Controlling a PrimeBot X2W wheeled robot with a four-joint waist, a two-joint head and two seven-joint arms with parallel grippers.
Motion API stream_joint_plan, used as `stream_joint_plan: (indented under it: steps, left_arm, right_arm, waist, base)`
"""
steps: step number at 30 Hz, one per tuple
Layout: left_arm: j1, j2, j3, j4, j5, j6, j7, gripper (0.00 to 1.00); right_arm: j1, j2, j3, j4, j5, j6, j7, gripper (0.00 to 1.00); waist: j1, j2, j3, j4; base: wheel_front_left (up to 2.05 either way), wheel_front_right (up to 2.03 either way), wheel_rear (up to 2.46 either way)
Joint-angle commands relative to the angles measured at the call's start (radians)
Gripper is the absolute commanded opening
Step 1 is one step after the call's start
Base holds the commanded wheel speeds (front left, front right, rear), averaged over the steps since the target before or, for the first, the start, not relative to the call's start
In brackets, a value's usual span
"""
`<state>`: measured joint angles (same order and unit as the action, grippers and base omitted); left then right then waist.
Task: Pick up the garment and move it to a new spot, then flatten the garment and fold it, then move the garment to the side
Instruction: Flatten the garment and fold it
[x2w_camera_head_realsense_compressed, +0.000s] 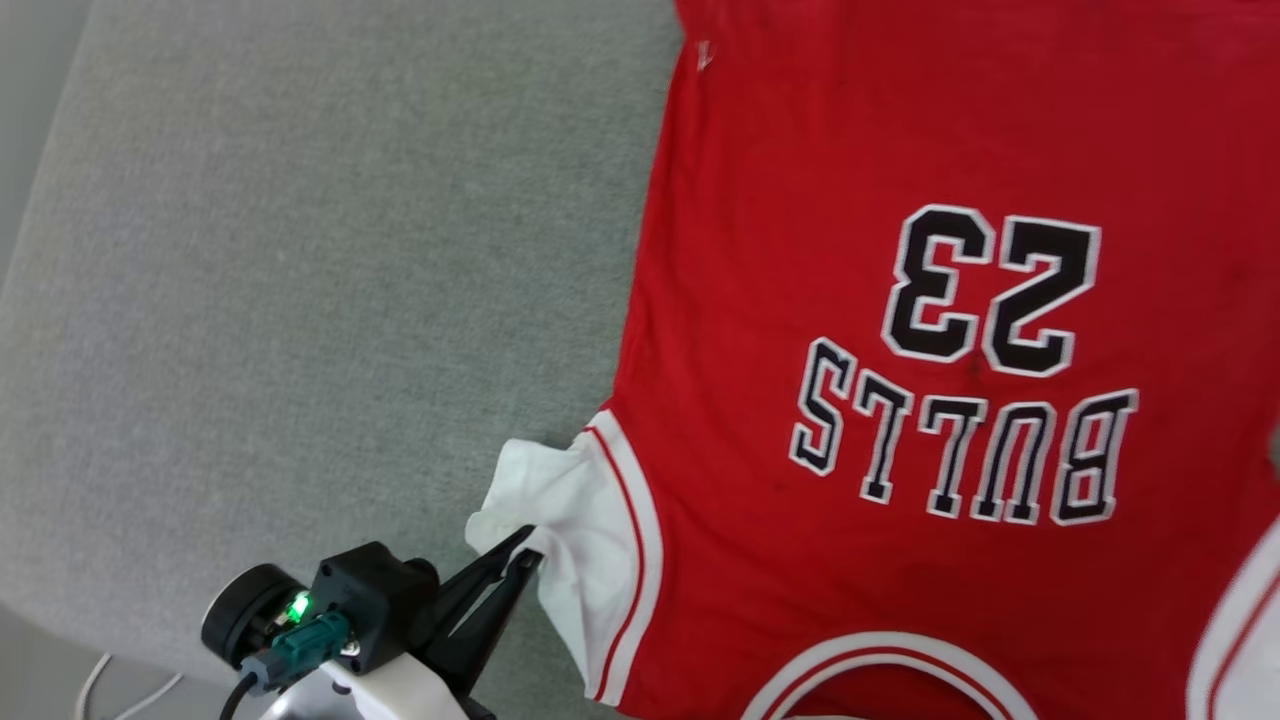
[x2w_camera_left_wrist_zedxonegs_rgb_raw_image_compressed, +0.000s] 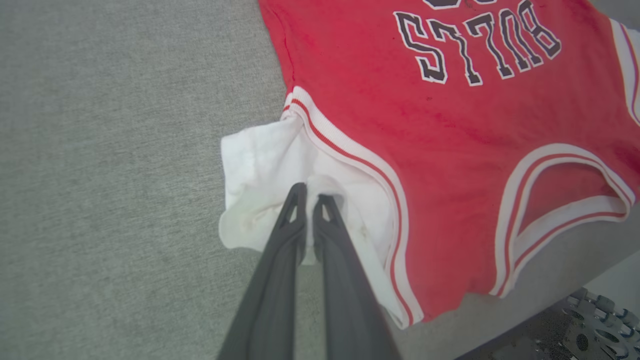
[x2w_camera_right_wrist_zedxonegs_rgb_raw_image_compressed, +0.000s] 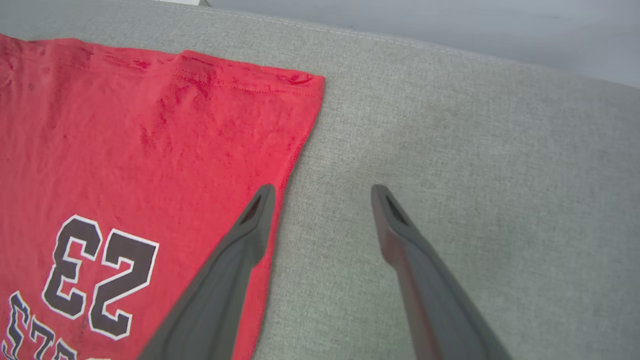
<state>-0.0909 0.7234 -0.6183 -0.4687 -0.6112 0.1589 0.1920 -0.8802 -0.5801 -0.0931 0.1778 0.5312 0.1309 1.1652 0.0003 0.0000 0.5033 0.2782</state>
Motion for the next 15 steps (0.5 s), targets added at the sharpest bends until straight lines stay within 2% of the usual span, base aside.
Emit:
stream_joint_plan:
  steps: [1,8,15]
  left_arm:
    - [-0.025,-0.015,-0.007,-0.020,0.009,-0.001,0.000,0.00]
    - [-0.064,-0.053,-0.030,-0.047,0.022,-0.016,-0.009,0.00]
    - [-0.085,-0.097,-0.044,-0.011,0.025,-0.035,-0.050,0.00]
  right_arm:
    - [-0.065,0.000,-0.026,0.035,-0.039,0.000,0.039,1.00]
    - [-0.205,0.028,-0.063,0.099,-0.164,0.000,0.156,1.00]
    - [-0.229,0.053,-0.052,0.114,-0.258,0.000,0.204,1.00]
  waist:
    - [-0.0003,0.0000,0.095,0.092]
    - [-0.0003,0.0000,0.144,0.151]
    - [-0.0003,0.0000,0.180,0.183]
  base:
    - [0.00,0.00,0.00]
    - [0.00,0.00,0.00]
    - [0.00,0.00,0.00]
